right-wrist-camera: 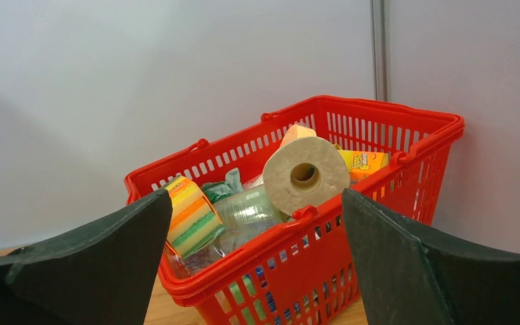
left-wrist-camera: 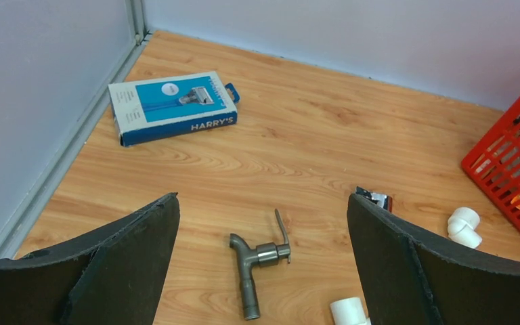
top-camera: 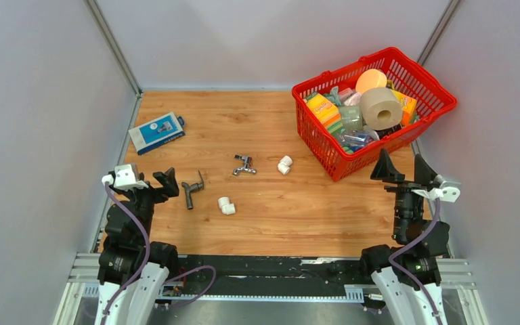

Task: Install the water faucets

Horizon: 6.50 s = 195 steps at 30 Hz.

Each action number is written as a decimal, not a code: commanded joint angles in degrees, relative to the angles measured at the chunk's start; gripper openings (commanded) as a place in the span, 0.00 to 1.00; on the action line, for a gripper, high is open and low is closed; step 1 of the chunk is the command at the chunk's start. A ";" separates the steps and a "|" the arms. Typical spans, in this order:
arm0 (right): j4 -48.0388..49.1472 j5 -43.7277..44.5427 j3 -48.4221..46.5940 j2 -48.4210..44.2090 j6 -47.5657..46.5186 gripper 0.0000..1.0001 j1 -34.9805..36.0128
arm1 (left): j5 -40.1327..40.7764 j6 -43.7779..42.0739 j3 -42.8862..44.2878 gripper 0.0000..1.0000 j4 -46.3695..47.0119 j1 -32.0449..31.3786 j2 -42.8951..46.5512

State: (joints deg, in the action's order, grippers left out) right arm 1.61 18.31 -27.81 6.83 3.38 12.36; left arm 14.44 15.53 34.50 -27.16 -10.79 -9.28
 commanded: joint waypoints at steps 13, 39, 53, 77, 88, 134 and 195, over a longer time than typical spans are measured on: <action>-12.32 -17.32 -18.40 23.29 4.62 1.00 0.38 | 9.47 4.51 -0.31 1.00 0.44 -1.43 3.12; -15.41 -6.97 -38.98 72.26 5.24 1.00 41.94 | -2.48 3.54 -1.28 0.99 0.00 -2.22 -0.74; -13.74 -10.48 -36.52 83.86 2.96 0.90 42.31 | -13.02 7.32 -1.01 0.98 -1.06 -2.22 -12.60; -5.74 -24.72 -44.78 106.19 -10.84 0.56 32.73 | -17.16 6.97 -0.05 0.97 -1.67 -2.13 -19.90; -4.59 -26.57 -46.37 110.94 -12.34 0.52 32.73 | -19.62 6.62 -0.22 0.96 -1.06 -2.13 -21.66; 5.16 -22.27 -23.95 62.87 -19.72 0.00 48.37 | -56.36 31.58 0.66 0.81 25.93 -4.24 -33.43; 2.18 -12.07 -22.46 64.80 -16.57 0.82 49.44 | -38.72 19.03 0.65 0.00 16.80 -7.76 -27.12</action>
State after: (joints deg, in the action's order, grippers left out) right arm 3.36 4.32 -51.03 71.31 -17.39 64.47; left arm -32.77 42.89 31.99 -4.51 -20.78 -40.91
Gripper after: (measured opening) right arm 0.675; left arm 0.345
